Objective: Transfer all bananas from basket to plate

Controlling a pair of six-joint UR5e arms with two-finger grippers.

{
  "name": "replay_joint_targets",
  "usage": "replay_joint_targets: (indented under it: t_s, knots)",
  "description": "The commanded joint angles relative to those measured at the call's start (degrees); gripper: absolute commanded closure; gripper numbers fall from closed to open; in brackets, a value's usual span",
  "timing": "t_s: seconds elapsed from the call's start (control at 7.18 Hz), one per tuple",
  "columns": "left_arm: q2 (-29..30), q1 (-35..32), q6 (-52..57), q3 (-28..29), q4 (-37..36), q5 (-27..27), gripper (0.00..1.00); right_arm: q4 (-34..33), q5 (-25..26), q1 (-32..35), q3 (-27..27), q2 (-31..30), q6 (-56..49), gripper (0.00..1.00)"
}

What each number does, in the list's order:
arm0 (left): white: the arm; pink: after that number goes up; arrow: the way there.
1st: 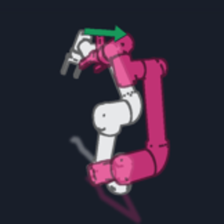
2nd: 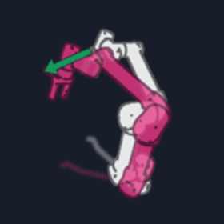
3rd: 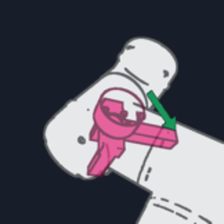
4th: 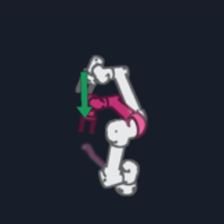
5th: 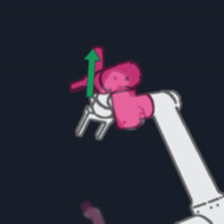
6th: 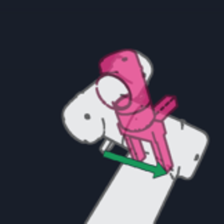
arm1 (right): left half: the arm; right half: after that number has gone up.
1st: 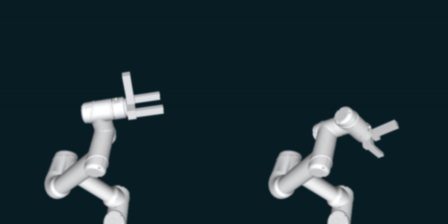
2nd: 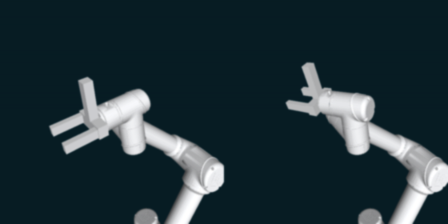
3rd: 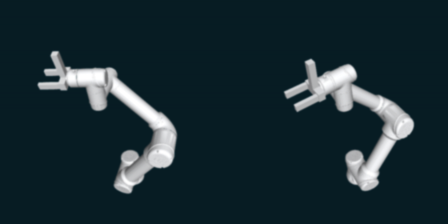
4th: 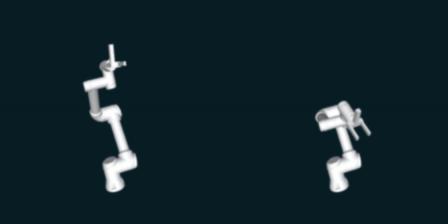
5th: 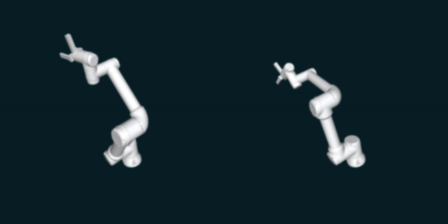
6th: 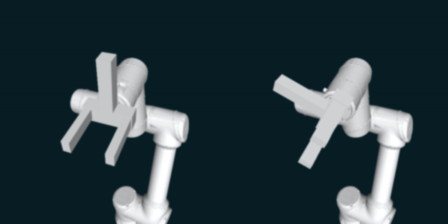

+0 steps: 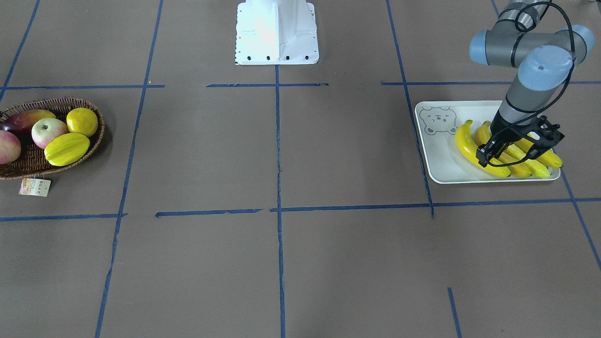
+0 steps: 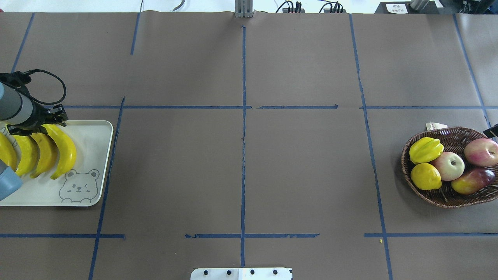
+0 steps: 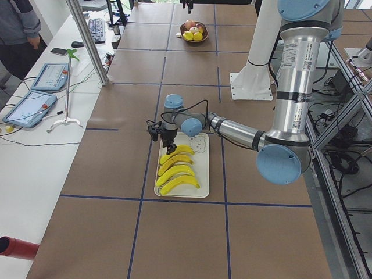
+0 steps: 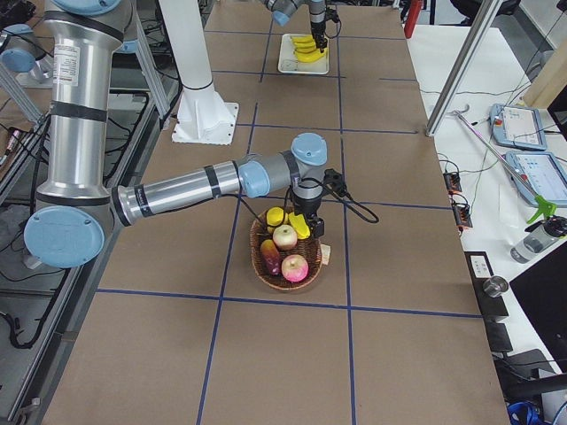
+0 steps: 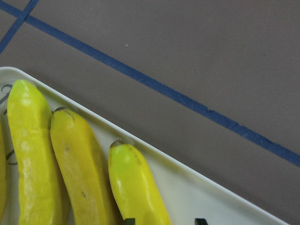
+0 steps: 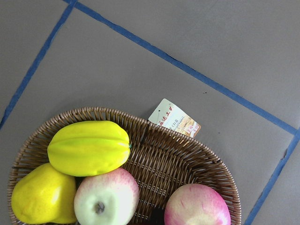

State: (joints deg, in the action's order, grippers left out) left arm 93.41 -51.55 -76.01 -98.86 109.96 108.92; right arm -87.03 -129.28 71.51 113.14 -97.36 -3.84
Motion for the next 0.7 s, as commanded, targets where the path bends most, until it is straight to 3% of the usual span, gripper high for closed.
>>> replay_joint_targets:
  t_s: [0.0,0.28,0.56]
  knots:
    - [-0.77,-5.54,14.67,-0.72,0.08,3.89,0.0,0.02,0.07,2.56,-0.11,-2.72,-0.73,0.0]
    - [-5.5,-17.55,43.25,-0.28,-0.88,17.58,0.0,-0.59,0.08,9.93,-1.07,-6.77,-6.58,0.0]
    - [-9.8,-24.1,63.43,0.16,-2.98,21.76,0.0,-7.59,-0.27,16.79,-1.78,-7.05,-17.56,0.0]
